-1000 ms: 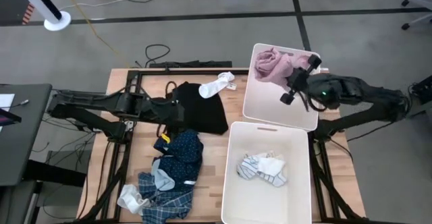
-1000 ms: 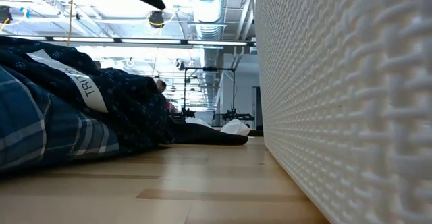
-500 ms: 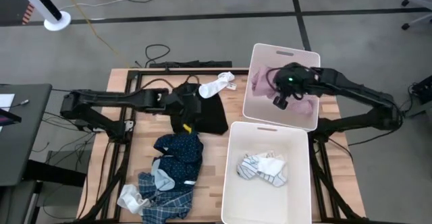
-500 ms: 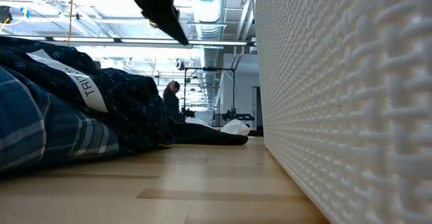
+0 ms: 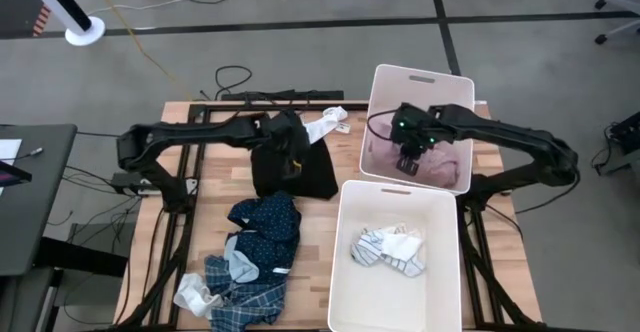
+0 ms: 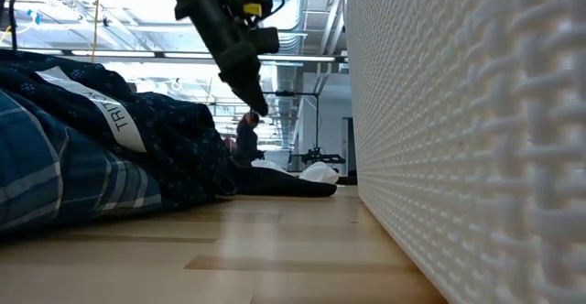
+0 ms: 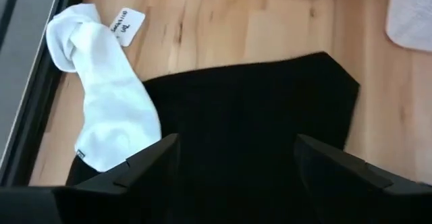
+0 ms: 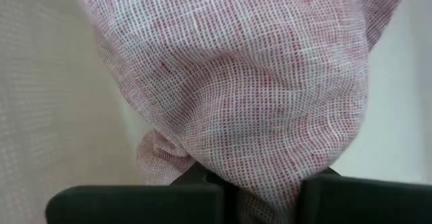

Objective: Sort clothes
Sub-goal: Put the pink polo into the top laundry bin, then put the top white sock into the bottom laundry bin

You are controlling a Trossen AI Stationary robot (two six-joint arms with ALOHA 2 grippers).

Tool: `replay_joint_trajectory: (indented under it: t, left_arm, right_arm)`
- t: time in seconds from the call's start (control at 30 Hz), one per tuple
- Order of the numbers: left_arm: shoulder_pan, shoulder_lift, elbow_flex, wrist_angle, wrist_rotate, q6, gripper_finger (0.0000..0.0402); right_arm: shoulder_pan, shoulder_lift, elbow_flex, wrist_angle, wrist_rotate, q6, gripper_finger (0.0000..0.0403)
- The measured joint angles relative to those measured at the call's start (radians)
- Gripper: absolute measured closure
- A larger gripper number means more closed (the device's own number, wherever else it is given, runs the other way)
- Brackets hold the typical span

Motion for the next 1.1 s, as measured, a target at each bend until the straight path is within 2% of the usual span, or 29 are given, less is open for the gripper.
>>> replay_joint_trajectory:
  t: [0.2, 0.33, 0.5, 0.63, 0.83, 1.0, 1.1]
  left_arm:
    - [0.085, 0.002, 0.0, 0.11, 0.09, 0.004, 0.0116]
    - [0.14, 0.008, 0.0, 0.163, 0.153, 0.004, 0.0116]
    - [0.2, 0.074, 0.0, 0.18, 0.16, -0.017, 0.0116]
    - [0.241, 0.149, 0.001, 0.178, 0.152, -0.067, 0.0116]
    - [0.278, 0.243, 0.008, 0.198, 0.057, -0.128, 0.0116]
    - [0.29, 0.298, 0.044, 0.188, 0.054, -0.152, 0.012]
    - [0.29, 0.333, 0.069, 0.17, 0.055, -0.145, 0.014]
  right_arm:
    - [-0.025, 0.064, 0.0, 0.003, -0.16, -0.017, 0.0338]
    - [-0.024, 0.108, 0.0, 0.003, -0.24, -0.018, 0.0319]
    - [-0.023, 0.161, 0.0, 0.003, -0.243, -0.018, 0.0276]
    - [-0.012, 0.18, 0.0, 0.01, -0.272, -0.018, 0.0227]
    - [0.017, 0.165, 0.0, 0.023, -0.29, -0.004, 0.0149]
    - [0.043, 0.131, 0.0, 0.032, -0.294, 0.017, 0.0121]
    - [0.058, 0.106, 0.0, 0.032, -0.293, 0.021, 0.0117]
